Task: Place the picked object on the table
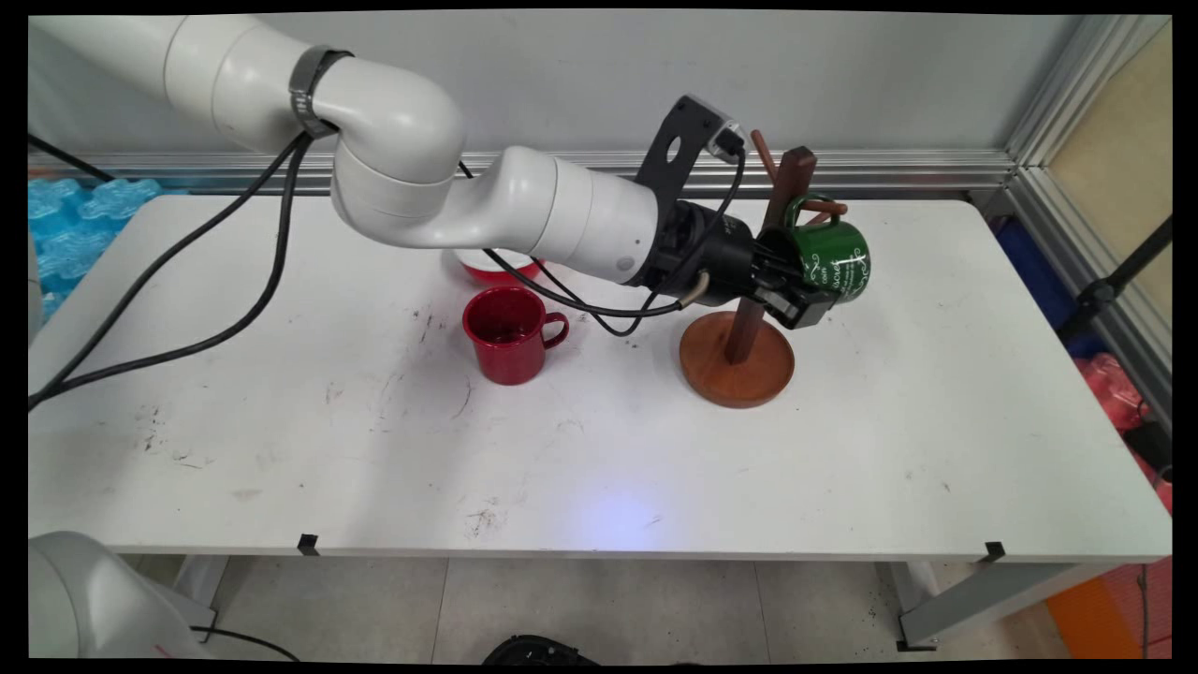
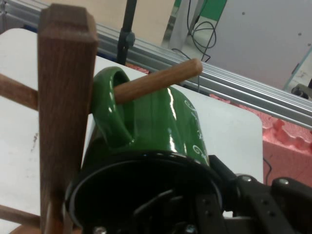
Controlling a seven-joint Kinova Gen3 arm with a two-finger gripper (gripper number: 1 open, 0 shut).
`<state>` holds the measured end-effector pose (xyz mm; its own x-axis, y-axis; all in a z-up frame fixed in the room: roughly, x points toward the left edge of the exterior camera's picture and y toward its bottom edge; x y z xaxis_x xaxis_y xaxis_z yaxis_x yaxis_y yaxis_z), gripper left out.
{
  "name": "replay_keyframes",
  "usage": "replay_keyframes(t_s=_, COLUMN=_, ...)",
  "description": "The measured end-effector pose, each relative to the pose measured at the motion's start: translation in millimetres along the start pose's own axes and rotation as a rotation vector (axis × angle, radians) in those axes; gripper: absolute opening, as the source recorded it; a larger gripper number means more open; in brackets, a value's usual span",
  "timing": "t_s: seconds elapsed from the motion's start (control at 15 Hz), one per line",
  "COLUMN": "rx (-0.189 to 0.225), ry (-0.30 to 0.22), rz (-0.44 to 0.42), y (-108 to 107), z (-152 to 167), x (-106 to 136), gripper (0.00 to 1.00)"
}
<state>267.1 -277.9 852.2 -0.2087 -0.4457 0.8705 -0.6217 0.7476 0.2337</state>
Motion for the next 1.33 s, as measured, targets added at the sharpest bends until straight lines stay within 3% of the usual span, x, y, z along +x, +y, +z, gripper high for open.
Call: replay_keyframes(t_s=1.33, rx=-0.008, ry=0.013, rz=-0.023, y=5.2, z=-7.2, x=8.5, gripper=0.00)
